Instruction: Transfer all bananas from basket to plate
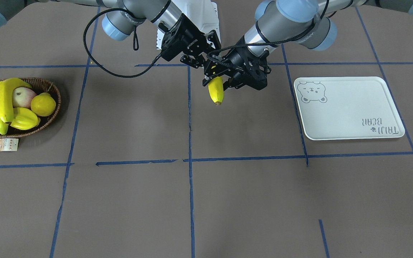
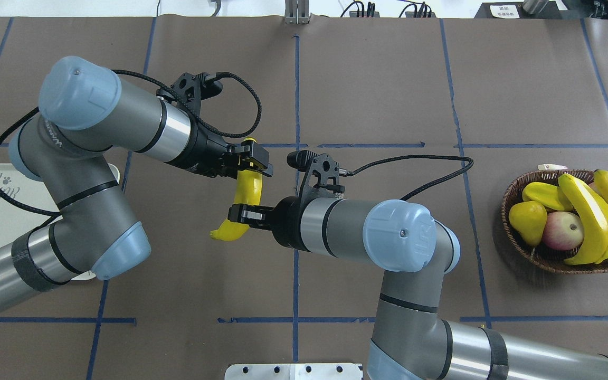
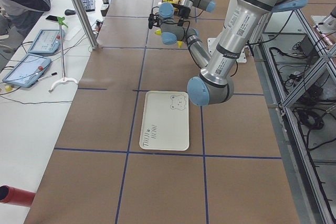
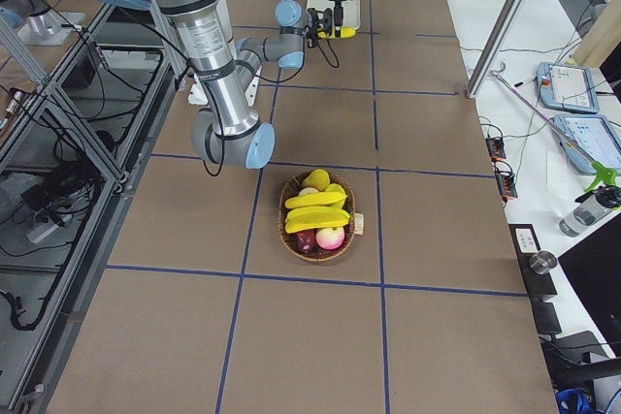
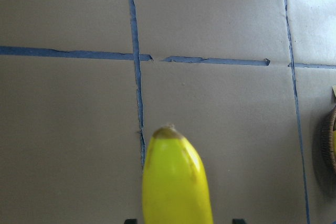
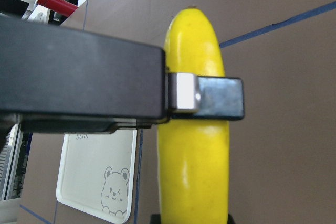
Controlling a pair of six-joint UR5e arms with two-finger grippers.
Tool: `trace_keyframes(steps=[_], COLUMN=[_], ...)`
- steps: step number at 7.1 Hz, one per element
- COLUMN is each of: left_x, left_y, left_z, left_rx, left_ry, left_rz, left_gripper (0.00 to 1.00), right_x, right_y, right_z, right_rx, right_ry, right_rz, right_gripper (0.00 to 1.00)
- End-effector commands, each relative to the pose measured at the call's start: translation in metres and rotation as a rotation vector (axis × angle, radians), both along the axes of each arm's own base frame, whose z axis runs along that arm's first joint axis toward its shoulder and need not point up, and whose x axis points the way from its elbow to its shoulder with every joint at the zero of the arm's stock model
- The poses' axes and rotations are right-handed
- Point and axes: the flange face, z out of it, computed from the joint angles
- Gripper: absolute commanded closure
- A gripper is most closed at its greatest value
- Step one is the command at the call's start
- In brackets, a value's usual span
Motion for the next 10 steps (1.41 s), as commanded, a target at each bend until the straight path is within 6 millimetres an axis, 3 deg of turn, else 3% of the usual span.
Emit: trace_keyframes(steps=[1,3,6,7,8,9,10], left_x=[0.0,-0.001,-0.005,-0.015,-0.028,-0.047,-0.073], left_y=[0.0,0.0,-0.003,0.001,-0.007,-0.015,-0.022], left_z=[0.002,0.003,0.014,0.049,0.075,0.103,0.141], left_rx=[0.005,0.008,-0.016,-0.05,-0.078,-0.111,-0.155], left_ry=[-0.001,-0.002,-0.021,-0.063,-0.098,-0.131,-0.178], left_rz=[0.001,-0.001,-0.009,-0.015,-0.04,-0.068,-0.108], left_gripper=[0.97,1.0,1.0,0.99,0.91,0.89,0.89], right_x=[0.0,0.001,0.009,0.009,0.019,0.044,0.066], right_y=[-0.001,-0.003,-0.008,-0.008,-0.004,0.004,0.0], right_z=[0.0,0.0,0.002,0.014,0.027,0.046,0.064], right_rx=[-0.016,-0.027,-0.025,-0.033,-0.036,-0.035,-0.045], right_ry=[-0.005,-0.006,-0.007,0.019,0.029,0.043,0.06], right_rz=[0.004,0.007,0.013,0.004,-0.017,-0.049,-0.072], right_gripper=[0.78,0.01,0.01,0.01,0.01,0.01,0.01])
